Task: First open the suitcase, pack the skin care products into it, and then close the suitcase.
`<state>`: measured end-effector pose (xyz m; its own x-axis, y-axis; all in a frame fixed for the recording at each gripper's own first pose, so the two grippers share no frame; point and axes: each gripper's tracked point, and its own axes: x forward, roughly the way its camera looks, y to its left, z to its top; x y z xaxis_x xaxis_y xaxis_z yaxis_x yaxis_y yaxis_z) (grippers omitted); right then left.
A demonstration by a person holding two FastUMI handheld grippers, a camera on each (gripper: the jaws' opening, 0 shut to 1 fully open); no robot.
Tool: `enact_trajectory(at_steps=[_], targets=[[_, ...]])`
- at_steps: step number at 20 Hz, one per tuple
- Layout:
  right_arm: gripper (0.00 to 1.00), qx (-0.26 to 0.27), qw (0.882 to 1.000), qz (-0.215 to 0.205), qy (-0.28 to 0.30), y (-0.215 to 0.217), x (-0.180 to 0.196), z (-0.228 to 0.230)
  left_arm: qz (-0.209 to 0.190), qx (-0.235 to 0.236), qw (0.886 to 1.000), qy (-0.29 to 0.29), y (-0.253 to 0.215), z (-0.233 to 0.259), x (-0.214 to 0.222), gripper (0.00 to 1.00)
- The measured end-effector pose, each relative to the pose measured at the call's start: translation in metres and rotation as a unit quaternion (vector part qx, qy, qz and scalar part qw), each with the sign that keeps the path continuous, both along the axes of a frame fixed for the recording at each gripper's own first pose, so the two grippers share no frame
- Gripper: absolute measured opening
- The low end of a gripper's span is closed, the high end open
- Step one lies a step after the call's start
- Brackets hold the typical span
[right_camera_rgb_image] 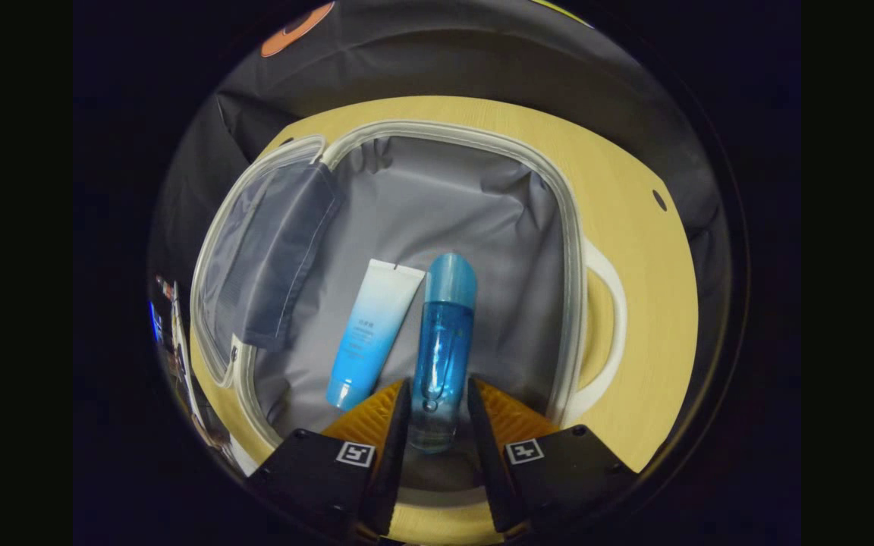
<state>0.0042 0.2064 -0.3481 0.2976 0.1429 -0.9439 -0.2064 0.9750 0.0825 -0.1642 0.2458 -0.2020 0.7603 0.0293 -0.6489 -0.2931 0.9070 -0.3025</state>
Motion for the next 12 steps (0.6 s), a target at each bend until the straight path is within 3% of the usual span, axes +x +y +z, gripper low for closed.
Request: enact_trajectory(at_steps=[1,3,4,7,10,12], targets=[[0.45,0.006,1.000,0.006,-0.009,0.001,-0.002,0.009,-0.001,0.008,1.000,-0.009,0.007,0.002,0.006,0.99],[0.58,0.018,0.998,0.037,-0.043,0.004,-0.009,0.035,-0.002,0.026,0.999,-0.033,0.024,0.013,0.018,0.98],[0.71,0.019,0.996,0.055,-0.070,0.003,-0.010,0.052,-0.002,0.044,0.998,-0.046,0.036,0.019,0.025,0.98],[0.72,0.036,0.980,0.097,-0.169,-0.002,-0.012,0.112,-0.013,0.089,0.990,-0.108,0.068,0.035,0.054,0.98],[0.72,0.046,0.964,0.133,-0.227,-0.017,-0.032,0.163,0.009,0.038,0.991,-0.126,0.093,0.017,0.082,0.98],[0.72,0.047,0.963,0.132,-0.228,-0.037,-0.051,0.185,0.035,-0.003,0.992,-0.125,0.123,-0.008,0.103,0.98]])
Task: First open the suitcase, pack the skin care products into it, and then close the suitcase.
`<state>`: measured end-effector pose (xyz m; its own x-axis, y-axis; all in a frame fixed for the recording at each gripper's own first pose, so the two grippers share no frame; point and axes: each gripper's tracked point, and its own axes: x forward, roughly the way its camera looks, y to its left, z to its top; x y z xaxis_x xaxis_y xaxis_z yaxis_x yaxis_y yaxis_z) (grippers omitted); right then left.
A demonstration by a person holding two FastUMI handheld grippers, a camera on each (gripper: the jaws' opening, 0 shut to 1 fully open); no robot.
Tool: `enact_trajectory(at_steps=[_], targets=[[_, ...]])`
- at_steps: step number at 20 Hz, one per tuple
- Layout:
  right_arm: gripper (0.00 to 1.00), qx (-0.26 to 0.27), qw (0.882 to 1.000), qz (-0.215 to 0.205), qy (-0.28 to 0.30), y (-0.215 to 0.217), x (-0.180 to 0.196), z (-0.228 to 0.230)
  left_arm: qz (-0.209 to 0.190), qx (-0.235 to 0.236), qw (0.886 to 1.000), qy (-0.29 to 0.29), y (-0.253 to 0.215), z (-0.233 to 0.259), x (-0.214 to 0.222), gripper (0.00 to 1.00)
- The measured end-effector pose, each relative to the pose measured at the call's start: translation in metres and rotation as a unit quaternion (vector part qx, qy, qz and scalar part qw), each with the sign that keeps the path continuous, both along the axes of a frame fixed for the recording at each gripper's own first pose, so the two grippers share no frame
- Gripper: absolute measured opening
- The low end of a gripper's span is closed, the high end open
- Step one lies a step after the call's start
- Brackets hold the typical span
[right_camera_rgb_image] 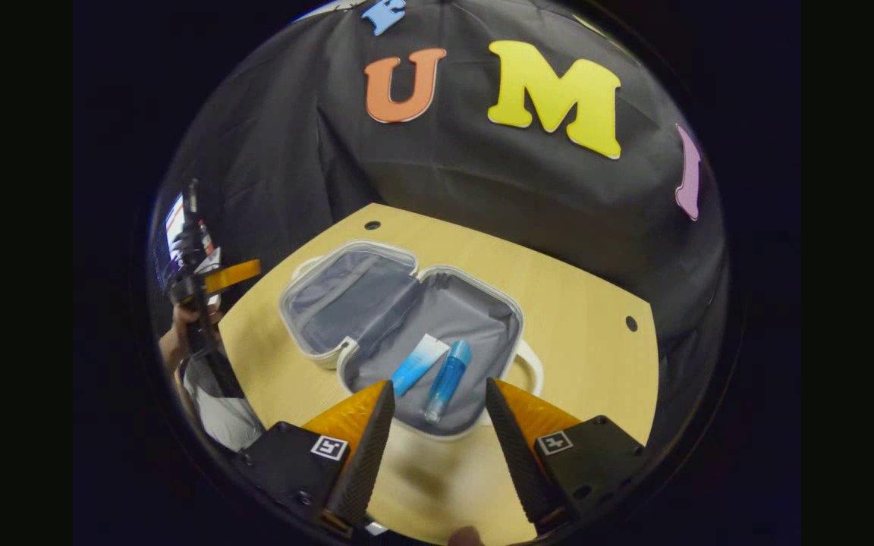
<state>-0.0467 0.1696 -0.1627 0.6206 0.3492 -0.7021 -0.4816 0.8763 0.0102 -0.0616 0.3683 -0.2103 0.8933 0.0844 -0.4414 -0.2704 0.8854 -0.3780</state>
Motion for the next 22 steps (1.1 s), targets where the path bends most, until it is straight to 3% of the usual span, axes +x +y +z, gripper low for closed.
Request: enact_trajectory(at_steps=[4,5,7,8,10,12,13,14,15,16,17,18,19,22], targets=[[0.71,0.014,0.999,-0.038,-0.012,-0.033,-0.016,0.037,0.029,-0.089,0.995,0.046,0.042,-0.062,0.029,0.97],[0.71,0.016,0.999,-0.045,-0.014,-0.039,-0.019,0.042,0.032,-0.112,0.992,0.050,0.046,-0.070,0.038,0.85],[0.70,0.010,0.998,-0.063,-0.014,-0.050,-0.022,0.046,0.034,-0.155,0.987,0.039,0.048,-0.074,0.056,0.85],[0.71,0.010,0.997,-0.071,-0.014,-0.053,-0.023,0.046,0.034,-0.174,0.984,0.032,0.044,-0.077,0.066,0.96],[0.71,0.013,0.996,-0.086,-0.011,-0.060,-0.026,0.046,0.041,-0.193,0.979,0.045,0.045,-0.093,0.078,1.00],[0.71,0.007,0.995,-0.097,-0.010,-0.070,-0.028,0.042,0.034,-0.216,0.974,0.058,0.035,-0.103,0.089,0.93],[0.71,0.007,0.994,-0.106,-0.002,-0.076,-0.030,0.039,0.032,-0.215,0.974,0.066,0.034,-0.105,0.091,1.00],[0.71,0.013,0.993,-0.117,0.007,-0.079,-0.033,0.036,0.032,-0.212,0.974,0.072,0.033,-0.111,0.095,0.82],[0.67,0.023,0.991,-0.129,0.015,-0.082,-0.034,0.033,0.030,-0.212,0.974,0.080,0.032,-0.113,0.098,0.77],[0.68,0.030,0.990,-0.140,0.020,-0.087,-0.035,0.032,0.033,-0.215,0.972,0.087,0.031,-0.115,0.100,0.58],[0.68,0.038,0.988,-0.149,0.022,-0.090,-0.036,0.032,0.034,-0.220,0.971,0.090,0.029,-0.114,0.101,0.32],[0.67,0.045,0.987,-0.155,0.024,-0.092,-0.035,0.031,0.037,-0.220,0.970,0.094,0.029,-0.110,0.101,0.30],[0.67,0.049,0.986,-0.159,0.023,-0.095,-0.034,0.031,0.038,-0.208,0.974,0.083,0.029,-0.101,0.104,0.19],[0.71,0.062,0.983,-0.170,0.015,-0.101,-0.032,0.032,0.021,-0.137,0.989,0.051,0.024,-0.058,0.108,0.11]])
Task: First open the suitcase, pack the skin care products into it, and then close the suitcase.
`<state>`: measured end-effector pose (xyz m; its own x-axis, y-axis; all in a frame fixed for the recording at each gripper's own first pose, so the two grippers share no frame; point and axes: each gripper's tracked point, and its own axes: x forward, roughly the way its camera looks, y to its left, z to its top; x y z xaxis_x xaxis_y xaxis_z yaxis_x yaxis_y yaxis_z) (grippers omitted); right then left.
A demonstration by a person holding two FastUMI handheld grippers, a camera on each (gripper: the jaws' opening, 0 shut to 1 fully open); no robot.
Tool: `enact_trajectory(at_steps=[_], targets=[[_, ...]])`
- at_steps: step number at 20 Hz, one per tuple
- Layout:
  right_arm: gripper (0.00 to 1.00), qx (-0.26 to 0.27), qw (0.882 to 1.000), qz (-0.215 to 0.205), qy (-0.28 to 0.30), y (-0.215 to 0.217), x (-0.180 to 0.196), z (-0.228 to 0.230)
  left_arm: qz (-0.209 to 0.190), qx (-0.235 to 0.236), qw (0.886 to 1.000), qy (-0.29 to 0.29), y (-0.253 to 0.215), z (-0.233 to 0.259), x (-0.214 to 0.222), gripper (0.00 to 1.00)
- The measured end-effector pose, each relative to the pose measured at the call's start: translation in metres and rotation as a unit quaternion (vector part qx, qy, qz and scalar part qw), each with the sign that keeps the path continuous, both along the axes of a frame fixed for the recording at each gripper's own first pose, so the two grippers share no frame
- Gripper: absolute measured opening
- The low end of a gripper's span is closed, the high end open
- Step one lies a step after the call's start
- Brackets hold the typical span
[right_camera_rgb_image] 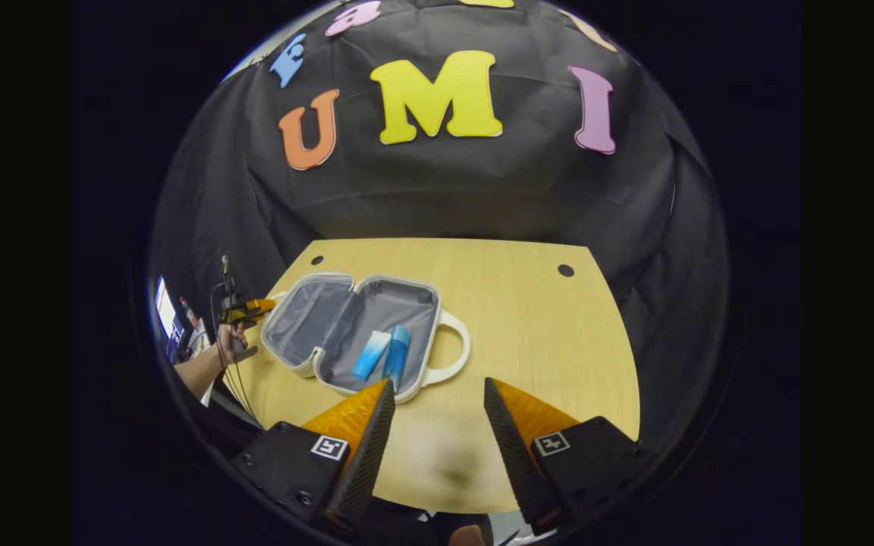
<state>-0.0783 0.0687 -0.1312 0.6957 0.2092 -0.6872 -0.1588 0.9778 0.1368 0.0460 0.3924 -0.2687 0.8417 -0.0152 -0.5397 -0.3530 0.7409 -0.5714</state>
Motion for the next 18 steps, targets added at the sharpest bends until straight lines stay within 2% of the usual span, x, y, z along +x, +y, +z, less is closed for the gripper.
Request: enact_trajectory(at_steps=[5,9,10,15,17,18], targets=[[0.71,0.027,0.999,-0.018,-0.018,-0.010,0.005,0.001,-0.018,0.066,0.995,-0.071,-0.032,0.113,0.003,0.08],[0.66,-0.016,0.996,-0.027,-0.080,-0.033,0.020,0.011,-0.071,0.146,0.981,-0.101,-0.100,0.184,0.005,0.08],[0.71,-0.022,0.995,-0.029,-0.098,-0.036,0.022,0.016,-0.084,0.165,0.977,-0.107,-0.121,0.197,0.005,0.08],[0.71,-0.013,0.988,-0.050,-0.148,-0.055,0.021,0.034,-0.127,0.255,0.950,-0.124,-0.226,0.235,0.004,0.08],[0.75,-0.014,0.986,-0.061,-0.156,-0.073,0.019,0.035,-0.149,0.275,0.940,-0.133,-0.270,0.238,0.004,0.08],[0.71,-0.013,0.985,-0.067,-0.156,-0.081,0.019,0.035,-0.162,0.282,0.935,-0.139,-0.293,0.236,0.004,0.08]])
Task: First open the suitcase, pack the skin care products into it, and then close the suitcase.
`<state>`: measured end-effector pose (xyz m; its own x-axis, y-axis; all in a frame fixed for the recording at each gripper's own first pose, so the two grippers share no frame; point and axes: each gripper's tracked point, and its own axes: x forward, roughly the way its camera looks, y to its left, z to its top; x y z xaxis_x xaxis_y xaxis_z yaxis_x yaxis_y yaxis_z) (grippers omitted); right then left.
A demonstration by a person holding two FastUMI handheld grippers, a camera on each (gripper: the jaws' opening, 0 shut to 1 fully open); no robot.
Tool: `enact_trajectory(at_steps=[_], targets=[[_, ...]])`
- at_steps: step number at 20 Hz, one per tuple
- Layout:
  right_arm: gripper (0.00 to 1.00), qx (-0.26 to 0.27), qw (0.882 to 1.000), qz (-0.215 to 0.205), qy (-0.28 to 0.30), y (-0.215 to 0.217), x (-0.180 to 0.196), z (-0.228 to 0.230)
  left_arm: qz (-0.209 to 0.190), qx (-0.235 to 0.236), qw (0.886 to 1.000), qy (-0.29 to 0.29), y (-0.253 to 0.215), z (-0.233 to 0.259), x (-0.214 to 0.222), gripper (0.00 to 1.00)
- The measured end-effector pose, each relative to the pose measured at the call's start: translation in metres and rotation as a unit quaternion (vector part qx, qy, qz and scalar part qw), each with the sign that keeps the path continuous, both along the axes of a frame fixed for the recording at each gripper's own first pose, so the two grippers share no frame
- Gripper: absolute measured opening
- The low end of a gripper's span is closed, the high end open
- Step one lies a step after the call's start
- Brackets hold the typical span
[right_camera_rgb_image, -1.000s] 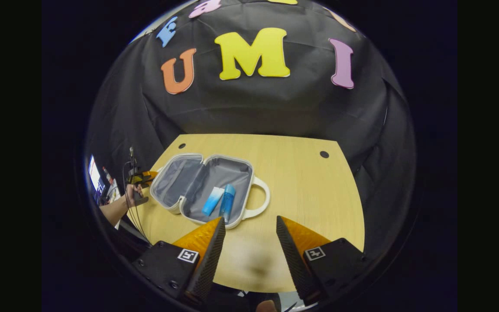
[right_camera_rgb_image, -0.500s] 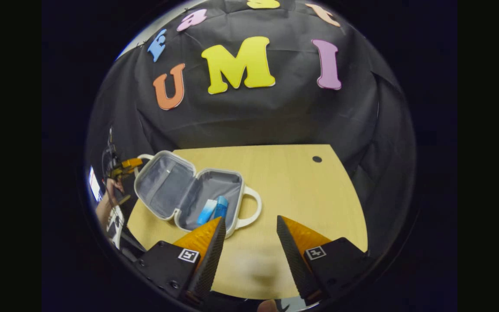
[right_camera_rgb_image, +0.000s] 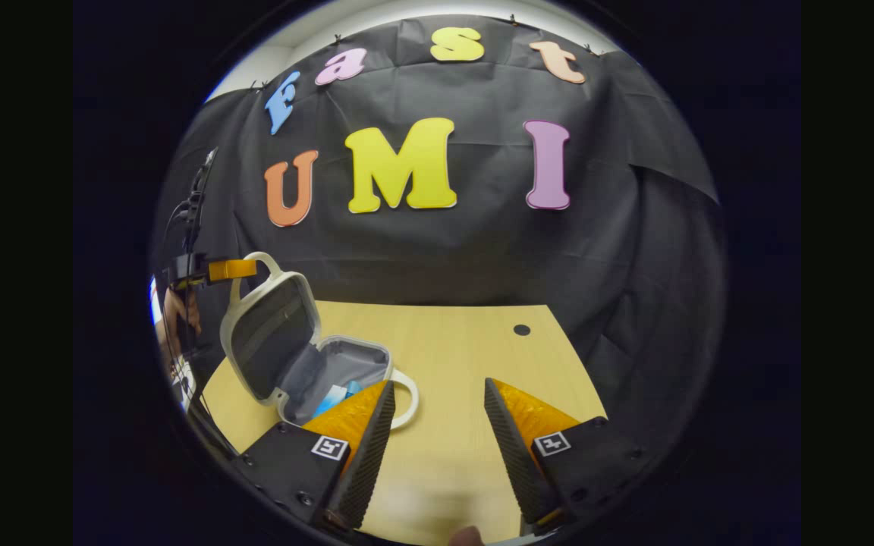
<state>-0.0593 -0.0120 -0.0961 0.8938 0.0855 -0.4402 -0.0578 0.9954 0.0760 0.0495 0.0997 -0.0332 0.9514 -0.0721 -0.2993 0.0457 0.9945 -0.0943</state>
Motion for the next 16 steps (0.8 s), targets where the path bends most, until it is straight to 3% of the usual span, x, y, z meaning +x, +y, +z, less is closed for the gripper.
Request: enact_trajectory(at_steps=[3,6,7,8,11,15,16], targets=[[0.67,-0.005,1.000,-0.025,0.001,-0.035,-0.007,-0.001,-0.027,0.026,0.999,0.005,-0.063,-0.021,-0.003,0.08],[0.71,-0.008,0.999,-0.047,0.014,-0.070,-0.017,-0.005,-0.065,0.034,0.997,0.027,-0.122,-0.057,0.002,0.09],[0.67,-0.011,0.998,-0.052,0.017,-0.081,-0.020,-0.006,-0.078,0.039,0.995,0.041,-0.140,-0.072,-0.001,0.08],[0.71,-0.018,0.998,-0.058,0.022,-0.092,-0.023,-0.008,-0.088,0.050,0.993,0.054,-0.154,-0.088,-0.003,0.08],[0.67,-0.035,0.996,-0.070,0.032,-0.123,-0.032,-0.008,-0.108,0.076,0.988,0.082,-0.186,-0.131,0.001,0.08],[0.67,-0.048,0.993,-0.085,0.060,-0.157,-0.040,-0.021,-0.107,0.071,0.983,0.133,-0.207,-0.188,0.002,0.09],[0.71,-0.047,0.993,-0.089,0.064,-0.163,-0.040,-0.023,-0.104,0.068,0.982,0.142,-0.210,-0.194,0.002,0.09]])
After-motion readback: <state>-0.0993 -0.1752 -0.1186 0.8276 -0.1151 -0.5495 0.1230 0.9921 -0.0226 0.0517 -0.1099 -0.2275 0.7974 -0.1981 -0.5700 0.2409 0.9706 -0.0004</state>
